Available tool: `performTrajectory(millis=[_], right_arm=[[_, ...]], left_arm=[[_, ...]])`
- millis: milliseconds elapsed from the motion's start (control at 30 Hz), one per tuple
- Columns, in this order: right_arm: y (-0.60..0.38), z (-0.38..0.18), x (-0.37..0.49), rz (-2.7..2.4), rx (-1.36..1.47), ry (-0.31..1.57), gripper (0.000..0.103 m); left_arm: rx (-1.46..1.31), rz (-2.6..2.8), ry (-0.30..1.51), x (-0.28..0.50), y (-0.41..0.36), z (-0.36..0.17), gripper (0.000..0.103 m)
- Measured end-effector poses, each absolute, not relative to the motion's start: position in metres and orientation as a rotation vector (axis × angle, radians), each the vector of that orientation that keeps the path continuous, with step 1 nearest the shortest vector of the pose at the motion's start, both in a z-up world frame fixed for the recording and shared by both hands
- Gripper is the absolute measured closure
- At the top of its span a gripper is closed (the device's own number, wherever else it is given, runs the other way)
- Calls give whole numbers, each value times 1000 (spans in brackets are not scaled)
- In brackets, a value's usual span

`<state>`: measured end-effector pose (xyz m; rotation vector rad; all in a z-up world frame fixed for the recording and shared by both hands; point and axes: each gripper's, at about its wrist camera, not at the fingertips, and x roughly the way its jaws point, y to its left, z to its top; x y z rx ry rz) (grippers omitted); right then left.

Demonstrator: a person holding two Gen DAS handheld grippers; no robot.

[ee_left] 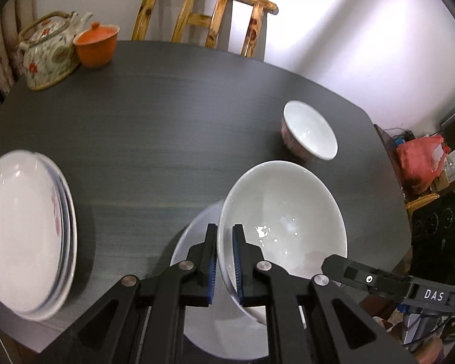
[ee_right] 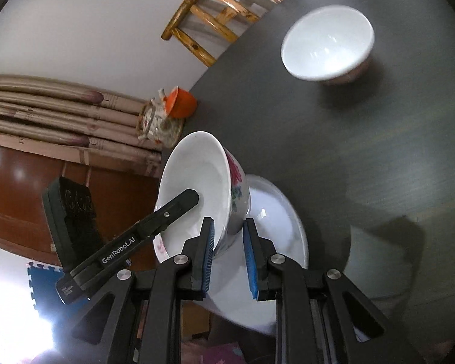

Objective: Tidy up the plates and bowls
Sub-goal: 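Lift the pink-flower bowl and lower it into the large white bowl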

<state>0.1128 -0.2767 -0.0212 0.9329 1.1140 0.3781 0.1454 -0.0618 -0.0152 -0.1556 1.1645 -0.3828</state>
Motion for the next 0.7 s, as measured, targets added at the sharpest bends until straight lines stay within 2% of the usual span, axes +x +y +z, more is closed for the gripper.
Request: performTrajectory(millis=[300, 700], right_arm=[[-268, -33, 96, 360, 897, 1151, 84], [-256, -39, 91, 344, 829, 1171, 84]], left_arm=[[-112, -340, 1176, 119, -63, -42, 93], [-50, -321, 1159, 113, -61, -49, 93]])
